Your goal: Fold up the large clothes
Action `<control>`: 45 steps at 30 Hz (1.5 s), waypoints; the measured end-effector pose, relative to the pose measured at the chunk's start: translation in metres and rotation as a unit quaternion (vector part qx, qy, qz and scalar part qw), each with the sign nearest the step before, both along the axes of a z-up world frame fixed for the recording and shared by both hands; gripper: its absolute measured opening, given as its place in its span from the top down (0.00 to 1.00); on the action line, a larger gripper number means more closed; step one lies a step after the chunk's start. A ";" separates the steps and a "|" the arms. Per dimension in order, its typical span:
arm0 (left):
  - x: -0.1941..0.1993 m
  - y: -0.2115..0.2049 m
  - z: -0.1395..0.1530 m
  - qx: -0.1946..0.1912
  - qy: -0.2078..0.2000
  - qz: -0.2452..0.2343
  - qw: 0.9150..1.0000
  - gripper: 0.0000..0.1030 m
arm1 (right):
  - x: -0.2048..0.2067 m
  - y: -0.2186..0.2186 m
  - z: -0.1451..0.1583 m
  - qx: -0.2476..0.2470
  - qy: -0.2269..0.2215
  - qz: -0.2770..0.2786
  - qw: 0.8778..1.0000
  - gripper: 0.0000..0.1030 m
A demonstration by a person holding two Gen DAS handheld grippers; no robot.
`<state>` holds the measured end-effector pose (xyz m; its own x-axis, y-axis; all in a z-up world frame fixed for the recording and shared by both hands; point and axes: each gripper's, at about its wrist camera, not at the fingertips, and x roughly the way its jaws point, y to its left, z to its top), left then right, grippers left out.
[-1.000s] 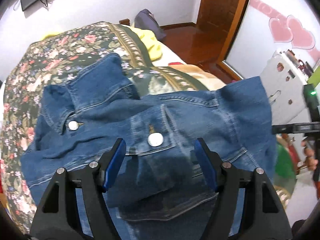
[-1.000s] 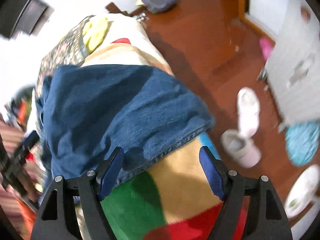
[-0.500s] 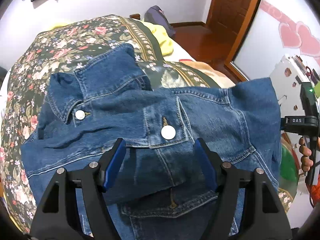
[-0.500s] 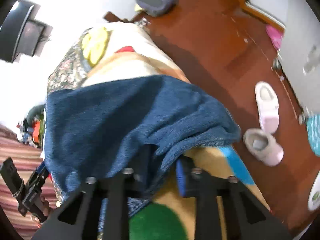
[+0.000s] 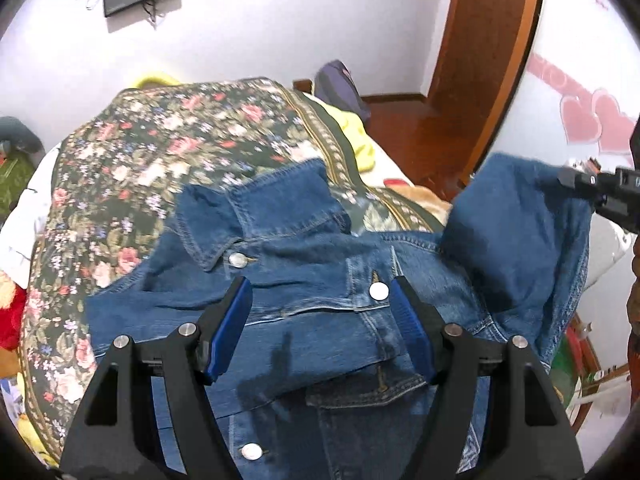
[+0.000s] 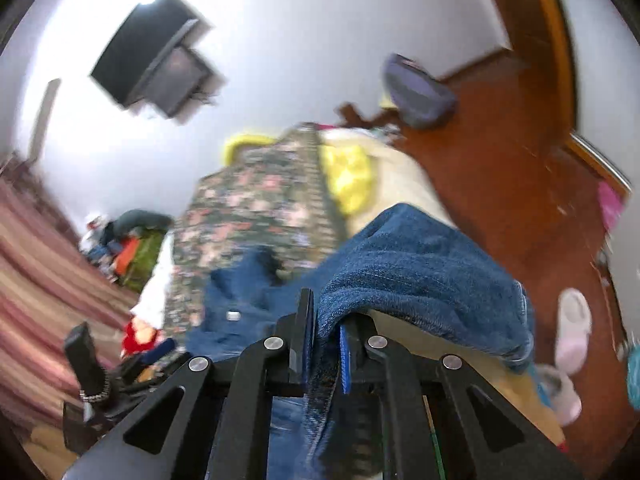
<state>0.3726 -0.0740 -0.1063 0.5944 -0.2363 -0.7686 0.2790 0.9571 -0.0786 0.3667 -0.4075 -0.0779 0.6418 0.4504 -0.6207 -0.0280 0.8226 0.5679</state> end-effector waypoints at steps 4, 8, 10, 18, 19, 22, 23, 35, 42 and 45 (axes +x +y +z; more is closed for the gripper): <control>-0.011 0.024 0.011 -0.006 -0.015 0.017 1.000 0.32 | 0.010 0.073 0.010 0.009 -0.012 0.074 0.997 0.92; -0.020 0.046 0.015 -0.009 -0.018 0.033 0.999 0.32 | 0.013 0.144 -0.012 -0.013 0.008 0.129 0.991 0.92; -0.025 0.059 0.014 -0.007 -0.016 0.039 0.999 0.32 | 0.014 0.169 -0.030 -0.026 0.030 0.147 0.988 0.92; -0.044 0.090 -0.011 0.015 0.003 0.044 0.999 0.32 | 0.016 0.209 -0.120 -0.080 0.170 0.176 0.966 0.91; -0.045 0.093 -0.014 0.015 0.006 0.046 0.999 0.32 | 0.015 0.212 -0.132 -0.094 0.191 0.179 0.961 0.91; -0.048 0.099 -0.023 0.009 0.023 0.046 0.999 0.32 | 0.014 0.210 -0.141 -0.098 0.197 0.185 0.958 0.91; -0.049 0.099 -0.025 0.006 0.027 0.045 0.999 0.32 | 0.013 0.208 -0.139 -0.097 0.205 0.187 0.956 0.91; -0.046 0.058 -0.009 -0.004 0.023 -0.003 1.000 0.32 | -0.022 0.160 -0.081 -0.106 0.165 0.192 0.962 0.91; -0.037 -0.018 -0.010 0.037 0.021 -0.077 0.996 0.32 | -0.047 0.088 -0.048 -0.163 0.105 0.118 0.974 0.91; -0.031 -0.059 -0.014 0.062 0.017 -0.116 0.991 0.32 | -0.053 0.057 -0.044 -0.184 0.098 0.086 0.974 0.91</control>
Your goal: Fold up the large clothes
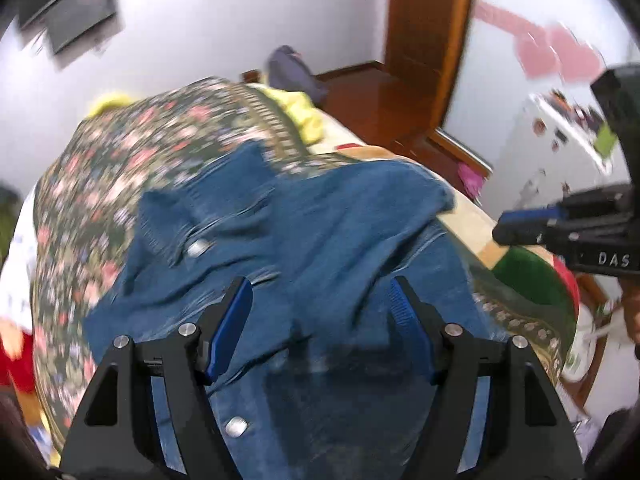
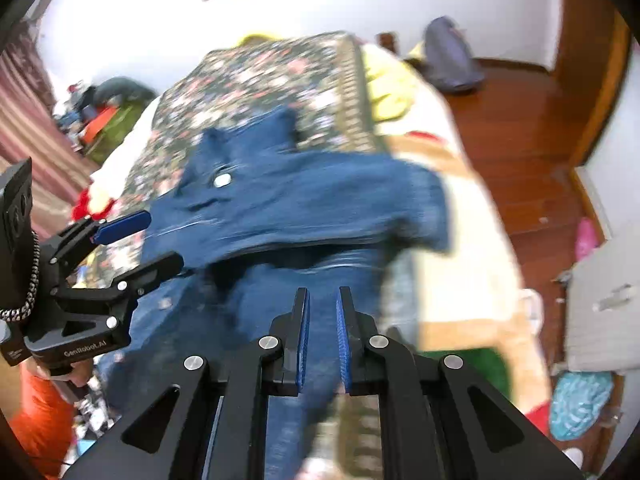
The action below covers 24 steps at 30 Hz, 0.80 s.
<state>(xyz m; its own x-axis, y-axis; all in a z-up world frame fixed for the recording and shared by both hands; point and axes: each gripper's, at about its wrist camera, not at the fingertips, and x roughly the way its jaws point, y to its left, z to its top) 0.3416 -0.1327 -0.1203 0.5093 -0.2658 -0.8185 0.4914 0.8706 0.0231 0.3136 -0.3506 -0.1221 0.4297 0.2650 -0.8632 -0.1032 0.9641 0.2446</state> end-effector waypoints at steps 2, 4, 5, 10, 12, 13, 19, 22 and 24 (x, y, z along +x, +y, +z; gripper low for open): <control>0.007 -0.030 -0.005 0.015 0.000 -0.029 0.999 0.32 | -0.003 -0.019 -0.002 -0.002 0.000 -0.017 1.000 0.91; 0.013 -0.050 -0.012 0.030 -0.004 -0.045 0.999 0.32 | -0.005 -0.036 -0.009 0.004 0.008 -0.032 0.999 0.91; 0.017 -0.061 -0.016 0.041 -0.006 -0.051 0.998 0.32 | -0.006 -0.043 -0.013 0.007 0.012 -0.037 0.999 0.91; 0.032 -0.107 -0.055 0.101 0.013 -0.099 0.990 0.33 | -0.006 -0.056 -0.035 0.010 0.034 -0.050 0.998 0.91; 0.037 -0.116 -0.069 0.119 0.016 -0.104 0.987 0.36 | -0.006 -0.058 -0.044 0.014 0.040 -0.051 0.998 0.91; 0.037 -0.119 -0.071 0.119 0.014 -0.107 0.987 0.39 | -0.005 -0.057 -0.049 0.019 0.043 -0.050 0.998 0.91; 0.032 -0.118 -0.056 0.129 -0.054 -0.087 0.986 0.91 | 0.008 -0.042 -0.062 0.023 0.042 -0.036 0.998 0.91; 0.039 -0.100 -0.036 0.108 -0.071 -0.059 0.990 0.93 | 0.018 -0.033 -0.062 0.029 0.037 -0.024 0.999 0.91; 0.044 -0.080 -0.015 0.075 -0.080 -0.039 0.993 0.93 | 0.026 -0.024 -0.061 0.038 0.033 -0.015 0.999 0.91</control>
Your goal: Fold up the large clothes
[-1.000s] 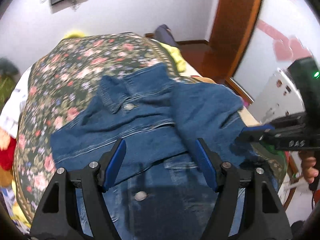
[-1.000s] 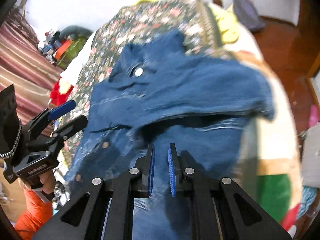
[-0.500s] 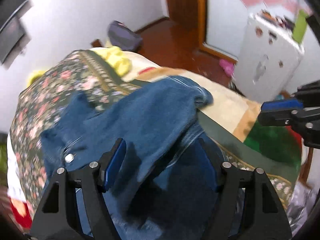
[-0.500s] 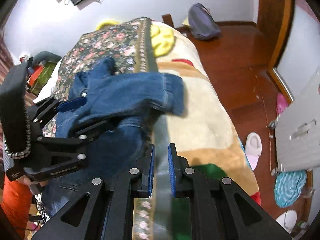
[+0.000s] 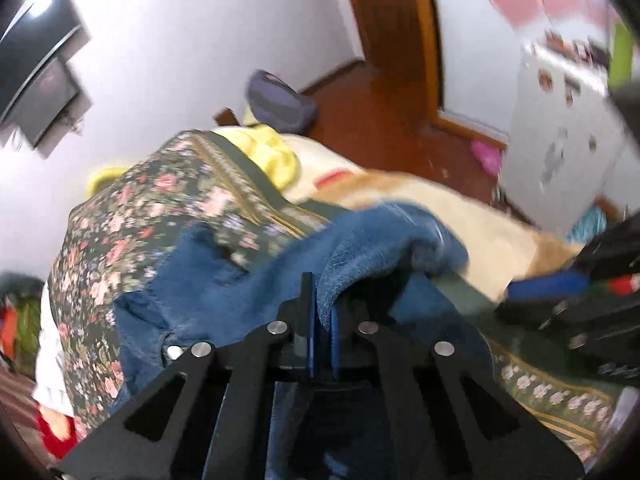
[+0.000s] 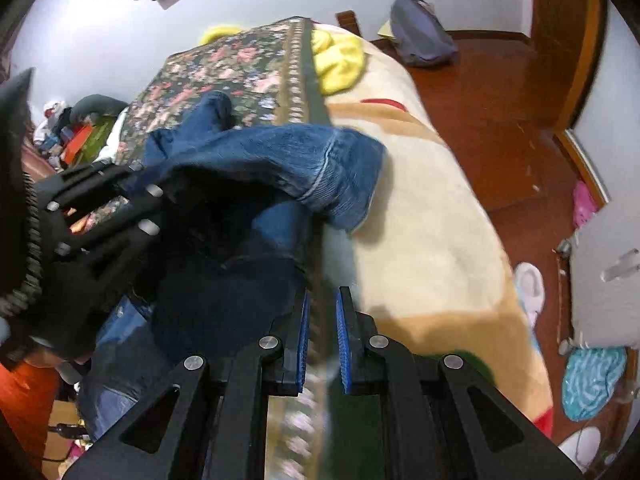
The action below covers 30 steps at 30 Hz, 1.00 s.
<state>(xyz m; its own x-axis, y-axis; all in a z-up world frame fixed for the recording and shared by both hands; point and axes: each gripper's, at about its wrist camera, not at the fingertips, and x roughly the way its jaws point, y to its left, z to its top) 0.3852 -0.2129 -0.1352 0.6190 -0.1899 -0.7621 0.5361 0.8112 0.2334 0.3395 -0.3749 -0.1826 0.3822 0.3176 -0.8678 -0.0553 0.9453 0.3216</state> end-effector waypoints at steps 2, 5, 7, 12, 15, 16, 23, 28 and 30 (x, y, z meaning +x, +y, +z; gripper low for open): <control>0.004 0.016 0.015 -0.019 -0.007 0.015 1.000 0.93 | 0.009 0.013 0.001 -0.002 -0.007 0.010 1.000 0.91; 0.008 0.052 0.038 -0.043 -0.025 0.049 0.998 0.94 | 0.020 0.033 -0.006 -0.023 -0.006 0.027 0.999 0.91; 0.012 0.073 0.043 -0.053 -0.025 0.070 0.996 0.94 | 0.023 0.044 -0.013 -0.052 -0.008 0.037 0.998 0.91; 0.012 0.140 0.024 -0.052 -0.006 0.128 0.990 0.94 | 0.017 0.063 -0.023 -0.123 -0.028 0.079 0.989 0.91; 0.006 0.177 0.001 -0.051 0.021 0.157 0.986 0.94 | 0.010 0.066 -0.023 -0.153 -0.034 0.089 0.984 0.91; 0.003 0.195 -0.012 -0.053 0.034 0.171 0.983 0.93 | 0.009 0.066 -0.023 -0.156 -0.031 0.087 0.983 0.91; -0.022 0.262 -0.086 -0.079 0.132 0.219 0.964 0.83 | -0.002 0.065 -0.025 -0.187 -0.010 0.059 0.981 0.91; -0.040 0.276 -0.104 -0.063 0.136 0.221 0.964 0.81 | -0.002 0.059 -0.031 -0.171 0.007 0.042 0.984 0.91; -0.045 0.285 -0.101 -0.074 0.138 0.219 0.963 0.81 | -0.002 0.059 -0.032 -0.173 0.010 0.040 0.984 0.91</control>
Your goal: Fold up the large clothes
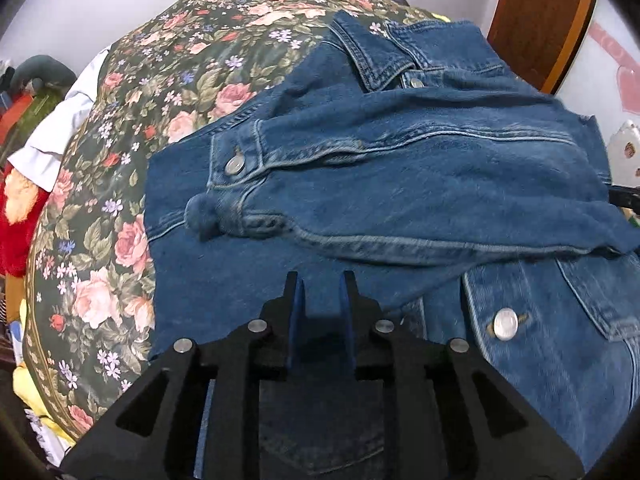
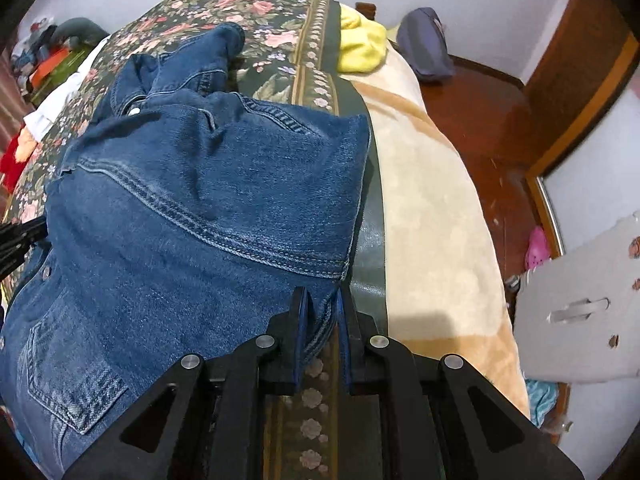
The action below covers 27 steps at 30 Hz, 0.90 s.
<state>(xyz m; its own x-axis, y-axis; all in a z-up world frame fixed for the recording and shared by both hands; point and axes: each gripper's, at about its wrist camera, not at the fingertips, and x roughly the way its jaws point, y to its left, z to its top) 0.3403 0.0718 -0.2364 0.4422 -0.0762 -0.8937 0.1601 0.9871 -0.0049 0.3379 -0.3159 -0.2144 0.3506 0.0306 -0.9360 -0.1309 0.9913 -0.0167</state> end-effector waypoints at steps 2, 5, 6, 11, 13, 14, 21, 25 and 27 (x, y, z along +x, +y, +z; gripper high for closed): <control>-0.003 0.014 0.004 -0.026 0.009 0.004 1.000 0.80 | -0.002 -0.002 0.000 0.003 -0.002 -0.004 1.000 0.91; -0.007 0.037 0.015 -0.060 0.002 0.020 0.998 0.65 | -0.004 -0.006 0.000 0.013 -0.010 -0.009 1.000 0.90; -0.007 0.042 0.019 -0.066 -0.002 0.025 0.998 0.59 | -0.004 -0.007 -0.001 0.017 -0.013 -0.009 1.000 0.90; 0.014 0.085 0.029 -0.135 -0.007 0.091 0.987 0.39 | -0.009 -0.011 0.001 0.028 -0.020 -0.012 0.999 0.90; 0.031 0.100 0.018 -0.184 0.018 0.122 0.975 0.39 | -0.008 -0.015 0.006 0.041 -0.018 -0.020 0.999 0.90; 0.041 0.106 0.010 -0.203 0.032 0.136 0.969 0.39 | -0.007 -0.018 0.010 0.053 -0.017 -0.026 0.998 0.90; 0.080 0.089 -0.035 -0.204 0.081 0.157 0.963 0.39 | 0.015 -0.023 0.023 0.079 -0.027 -0.044 0.996 0.90; 0.082 0.064 -0.028 -0.123 0.037 0.146 0.981 0.48 | 0.030 -0.007 0.002 0.035 -0.011 -0.025 0.999 0.90; 0.082 0.050 -0.021 -0.073 0.010 0.129 0.989 0.60 | 0.027 -0.001 -0.001 0.010 -0.021 -0.012 1.000 0.90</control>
